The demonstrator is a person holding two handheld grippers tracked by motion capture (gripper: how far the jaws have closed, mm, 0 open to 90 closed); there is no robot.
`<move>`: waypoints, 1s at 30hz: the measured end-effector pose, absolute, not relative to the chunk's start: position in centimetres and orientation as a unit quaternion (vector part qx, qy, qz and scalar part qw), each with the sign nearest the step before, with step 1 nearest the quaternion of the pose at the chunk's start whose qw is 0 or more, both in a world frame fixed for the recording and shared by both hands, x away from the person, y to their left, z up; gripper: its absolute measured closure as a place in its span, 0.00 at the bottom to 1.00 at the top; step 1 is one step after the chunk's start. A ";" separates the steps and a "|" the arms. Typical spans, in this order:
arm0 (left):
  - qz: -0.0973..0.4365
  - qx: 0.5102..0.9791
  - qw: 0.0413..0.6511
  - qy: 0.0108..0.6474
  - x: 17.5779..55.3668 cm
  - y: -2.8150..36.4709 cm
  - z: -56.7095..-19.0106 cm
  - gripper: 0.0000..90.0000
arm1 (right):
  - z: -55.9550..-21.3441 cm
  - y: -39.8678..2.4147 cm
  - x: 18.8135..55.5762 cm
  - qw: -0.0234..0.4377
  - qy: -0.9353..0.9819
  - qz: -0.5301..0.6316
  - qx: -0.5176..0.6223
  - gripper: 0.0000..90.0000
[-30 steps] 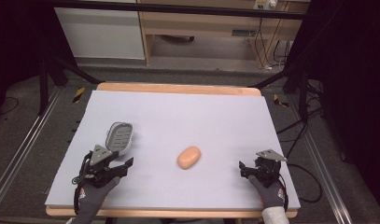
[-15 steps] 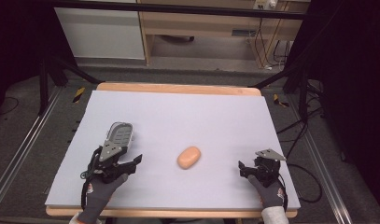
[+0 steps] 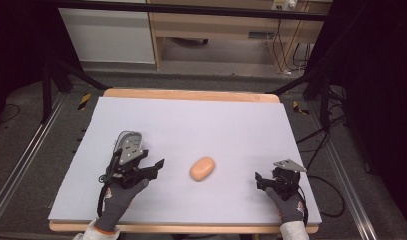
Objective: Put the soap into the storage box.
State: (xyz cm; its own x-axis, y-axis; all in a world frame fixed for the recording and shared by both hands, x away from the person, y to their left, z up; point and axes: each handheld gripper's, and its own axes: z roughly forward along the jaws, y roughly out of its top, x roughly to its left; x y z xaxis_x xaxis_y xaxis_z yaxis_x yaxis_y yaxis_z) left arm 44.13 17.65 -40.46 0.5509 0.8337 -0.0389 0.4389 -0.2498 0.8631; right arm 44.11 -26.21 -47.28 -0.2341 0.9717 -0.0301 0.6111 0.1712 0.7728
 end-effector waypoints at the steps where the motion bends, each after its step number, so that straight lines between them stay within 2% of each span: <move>1: 0.220 0.760 0.447 0.417 44.2 17.4 -40.4 0.37 | -47.3 -26.2 44.1 0.275 0.714 0.328 0.554 0.07; 30: 0.196 0.797 0.424 0.382 46.1 11.6 -41.2 0.37 | -47.3 -26.1 44.2 0.268 0.716 0.328 0.555 0.07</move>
